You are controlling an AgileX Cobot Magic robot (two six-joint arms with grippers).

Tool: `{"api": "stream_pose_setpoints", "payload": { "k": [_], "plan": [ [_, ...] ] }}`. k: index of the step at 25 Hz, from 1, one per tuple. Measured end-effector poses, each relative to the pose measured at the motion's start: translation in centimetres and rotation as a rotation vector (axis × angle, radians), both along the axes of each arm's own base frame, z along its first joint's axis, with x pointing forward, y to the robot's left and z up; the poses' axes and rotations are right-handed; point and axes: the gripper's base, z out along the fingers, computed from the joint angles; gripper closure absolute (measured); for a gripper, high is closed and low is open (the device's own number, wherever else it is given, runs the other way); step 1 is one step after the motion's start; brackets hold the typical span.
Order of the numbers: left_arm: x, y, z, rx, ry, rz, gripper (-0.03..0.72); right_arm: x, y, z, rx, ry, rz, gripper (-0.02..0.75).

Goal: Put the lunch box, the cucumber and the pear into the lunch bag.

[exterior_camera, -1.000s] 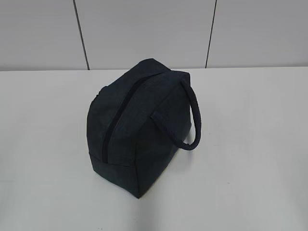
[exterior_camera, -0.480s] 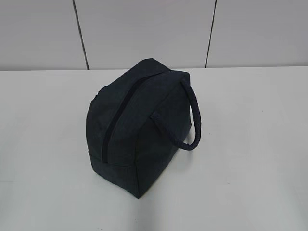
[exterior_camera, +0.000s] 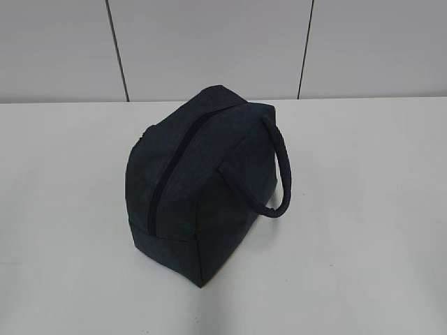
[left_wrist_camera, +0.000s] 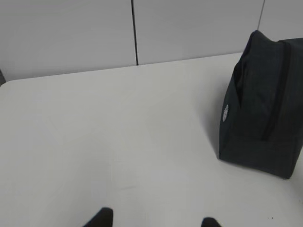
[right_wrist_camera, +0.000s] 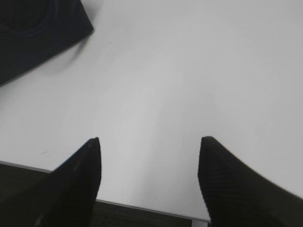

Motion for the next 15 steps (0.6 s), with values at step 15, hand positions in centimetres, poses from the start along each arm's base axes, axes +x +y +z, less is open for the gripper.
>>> {"api": "stream_pose_setpoints", "payload": {
  "k": [15],
  "plan": [
    [0.00,-0.09,0.00,-0.001,0.000,0.061,0.346,-0.10,0.14,0.00,0.000,0.000,-0.138,0.240]
  ]
}}
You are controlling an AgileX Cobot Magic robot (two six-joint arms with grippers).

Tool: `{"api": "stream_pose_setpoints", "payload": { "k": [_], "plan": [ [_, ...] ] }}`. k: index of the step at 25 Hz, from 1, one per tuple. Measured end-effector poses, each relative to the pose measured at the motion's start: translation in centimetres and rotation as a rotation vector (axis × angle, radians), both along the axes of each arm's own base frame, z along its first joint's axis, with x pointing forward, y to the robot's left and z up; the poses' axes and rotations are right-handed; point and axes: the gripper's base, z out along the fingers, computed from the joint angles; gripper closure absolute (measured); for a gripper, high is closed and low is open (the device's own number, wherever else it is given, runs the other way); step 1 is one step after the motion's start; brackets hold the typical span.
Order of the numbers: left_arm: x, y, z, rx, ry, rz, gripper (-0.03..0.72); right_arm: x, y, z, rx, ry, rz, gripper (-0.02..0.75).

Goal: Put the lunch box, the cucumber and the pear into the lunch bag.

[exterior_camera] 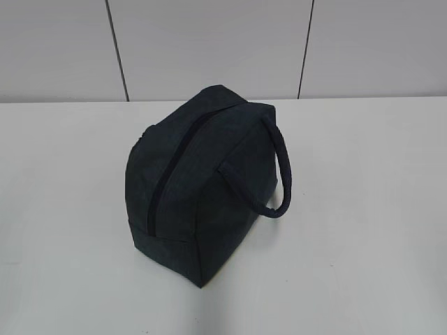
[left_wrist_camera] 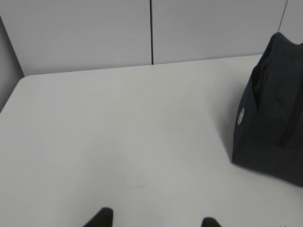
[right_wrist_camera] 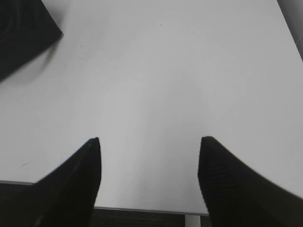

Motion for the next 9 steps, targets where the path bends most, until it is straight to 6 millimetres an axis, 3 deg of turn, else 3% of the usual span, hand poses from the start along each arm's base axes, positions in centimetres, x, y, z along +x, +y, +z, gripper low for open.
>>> {"api": "stream_pose_setpoints", "payload": {
  "k": [9],
  "plan": [
    [0.00,-0.01,0.00,-0.001,0.000,0.000,0.346,0.00,0.00,0.00,0.000,0.000,0.000,0.240]
  ]
}}
